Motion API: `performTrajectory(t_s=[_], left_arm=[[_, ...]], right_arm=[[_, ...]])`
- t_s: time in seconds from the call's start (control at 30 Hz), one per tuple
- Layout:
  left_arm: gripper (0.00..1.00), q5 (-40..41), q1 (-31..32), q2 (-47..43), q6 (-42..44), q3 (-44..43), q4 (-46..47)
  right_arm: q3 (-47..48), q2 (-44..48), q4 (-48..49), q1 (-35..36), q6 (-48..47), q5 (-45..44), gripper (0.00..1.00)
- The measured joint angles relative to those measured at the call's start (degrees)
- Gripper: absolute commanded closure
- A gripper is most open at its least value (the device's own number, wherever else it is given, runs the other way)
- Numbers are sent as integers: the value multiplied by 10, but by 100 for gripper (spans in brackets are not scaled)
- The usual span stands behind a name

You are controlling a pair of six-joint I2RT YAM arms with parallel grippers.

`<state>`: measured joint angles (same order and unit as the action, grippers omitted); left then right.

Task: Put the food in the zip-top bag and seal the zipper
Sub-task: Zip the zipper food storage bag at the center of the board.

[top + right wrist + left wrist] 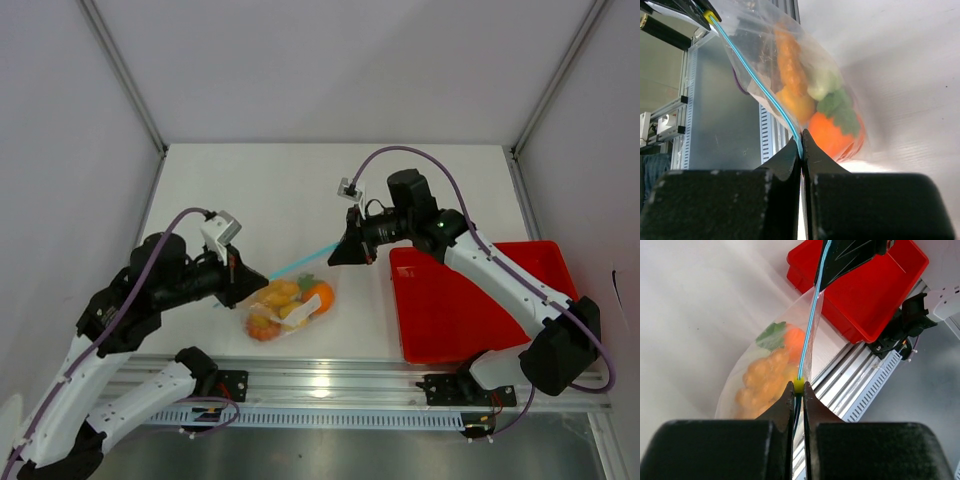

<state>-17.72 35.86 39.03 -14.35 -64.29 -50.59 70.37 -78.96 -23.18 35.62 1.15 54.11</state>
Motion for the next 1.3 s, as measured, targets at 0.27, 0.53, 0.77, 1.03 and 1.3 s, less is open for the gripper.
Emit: performTrajectory(t_s=[0.27,0.53,0.77,1.03,1.3], left_arm=[[96,31,0,-29,-17,0,-42],[99,28,0,-40,-19,3,-55],[99,-25,0,3,-1,16,-32],[99,-85,0,43,17,23,-8],[99,-110,0,34,24,23,-7]], right_arm=[[0,-2,7,1,4,6,100],[2,-22,2,3,1,33,65],[46,-82,-85,72,-56,-30,20],[109,-83,-132,103,-93,-120,8],[203,-77,-187,106,-113,-222,0]])
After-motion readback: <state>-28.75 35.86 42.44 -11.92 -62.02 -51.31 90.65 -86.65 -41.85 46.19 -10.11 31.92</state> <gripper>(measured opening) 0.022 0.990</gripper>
